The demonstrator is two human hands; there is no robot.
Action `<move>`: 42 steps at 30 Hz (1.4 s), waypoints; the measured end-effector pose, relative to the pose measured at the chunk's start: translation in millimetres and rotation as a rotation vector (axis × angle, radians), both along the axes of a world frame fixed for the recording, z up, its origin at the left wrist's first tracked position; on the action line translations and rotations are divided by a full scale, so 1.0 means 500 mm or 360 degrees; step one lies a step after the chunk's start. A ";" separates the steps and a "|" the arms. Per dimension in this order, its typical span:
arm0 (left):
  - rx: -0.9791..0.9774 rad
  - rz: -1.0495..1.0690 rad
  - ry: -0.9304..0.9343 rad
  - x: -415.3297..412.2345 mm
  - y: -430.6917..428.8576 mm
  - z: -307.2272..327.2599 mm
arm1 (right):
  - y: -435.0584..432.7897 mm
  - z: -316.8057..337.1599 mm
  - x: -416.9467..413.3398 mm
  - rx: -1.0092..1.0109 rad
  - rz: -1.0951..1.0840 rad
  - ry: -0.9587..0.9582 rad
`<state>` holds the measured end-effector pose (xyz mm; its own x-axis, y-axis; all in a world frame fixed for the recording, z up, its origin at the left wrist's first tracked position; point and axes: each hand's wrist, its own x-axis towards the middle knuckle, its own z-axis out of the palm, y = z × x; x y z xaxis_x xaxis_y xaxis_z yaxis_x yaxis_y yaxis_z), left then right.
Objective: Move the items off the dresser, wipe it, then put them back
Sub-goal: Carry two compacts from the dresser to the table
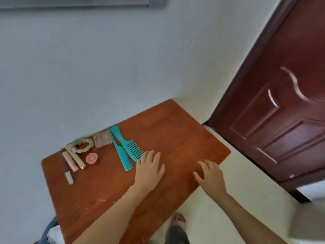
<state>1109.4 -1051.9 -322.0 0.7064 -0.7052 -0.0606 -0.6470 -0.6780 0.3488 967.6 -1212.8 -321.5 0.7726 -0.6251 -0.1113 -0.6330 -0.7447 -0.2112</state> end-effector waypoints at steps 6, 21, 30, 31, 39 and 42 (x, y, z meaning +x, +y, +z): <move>0.0085 -0.0777 0.0022 -0.169 -0.133 0.005 | 0.036 0.005 -0.294 -0.0128 -0.0587 0.0140; -0.0228 -0.1814 -0.0153 -0.810 -0.232 0.127 | 0.265 0.107 -0.954 -0.0227 -0.1702 -0.0120; -0.0540 -0.1796 0.0150 -1.107 -0.139 0.163 | 0.350 0.193 -1.282 -0.0366 -0.1789 0.0004; -0.0554 -0.1807 0.0148 -1.127 -0.139 0.161 | 0.349 0.200 -1.306 -0.0382 -0.1790 0.0014; -0.0609 -0.1784 0.0179 -1.232 -0.250 0.197 | 0.259 0.223 -1.430 -0.0429 -0.1828 -0.0067; -0.0634 -0.1735 0.0202 -1.282 -0.331 0.198 | 0.201 0.229 -1.471 -0.0416 -0.1821 -0.0077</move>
